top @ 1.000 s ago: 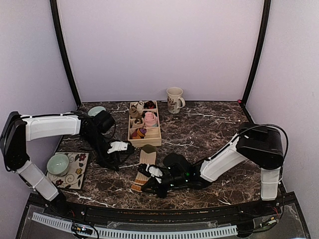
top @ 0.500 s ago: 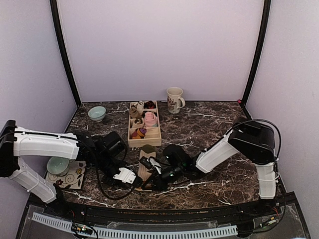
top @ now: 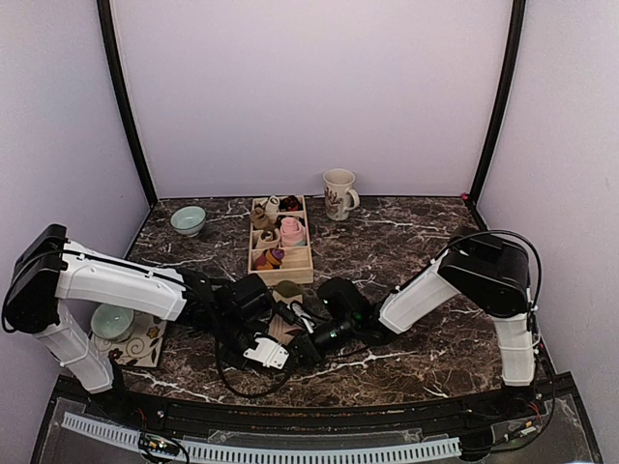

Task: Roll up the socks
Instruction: Pick up the sock from the center of the board.

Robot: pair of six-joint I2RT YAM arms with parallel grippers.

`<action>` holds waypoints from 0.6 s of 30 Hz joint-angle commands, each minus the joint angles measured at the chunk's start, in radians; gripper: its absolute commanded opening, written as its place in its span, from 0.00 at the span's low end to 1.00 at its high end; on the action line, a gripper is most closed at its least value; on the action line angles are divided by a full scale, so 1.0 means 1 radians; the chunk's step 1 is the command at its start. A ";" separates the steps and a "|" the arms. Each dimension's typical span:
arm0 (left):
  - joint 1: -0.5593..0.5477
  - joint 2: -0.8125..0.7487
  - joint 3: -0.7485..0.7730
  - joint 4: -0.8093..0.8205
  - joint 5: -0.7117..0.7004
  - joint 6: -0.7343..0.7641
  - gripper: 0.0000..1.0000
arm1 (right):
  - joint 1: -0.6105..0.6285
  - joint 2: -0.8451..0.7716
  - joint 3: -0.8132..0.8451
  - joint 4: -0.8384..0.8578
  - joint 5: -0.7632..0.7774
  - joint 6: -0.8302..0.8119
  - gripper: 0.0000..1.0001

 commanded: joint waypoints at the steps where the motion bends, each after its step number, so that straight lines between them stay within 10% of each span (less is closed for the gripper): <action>1: -0.029 -0.035 -0.001 0.039 -0.024 -0.026 0.28 | -0.019 0.119 -0.077 -0.306 0.126 0.016 0.00; 12: -0.061 -0.079 -0.034 0.054 -0.048 -0.037 0.44 | -0.019 0.129 -0.083 -0.299 0.121 0.019 0.00; 18: -0.080 -0.019 -0.018 0.040 -0.046 -0.051 0.32 | -0.020 0.124 -0.098 -0.280 0.116 0.034 0.00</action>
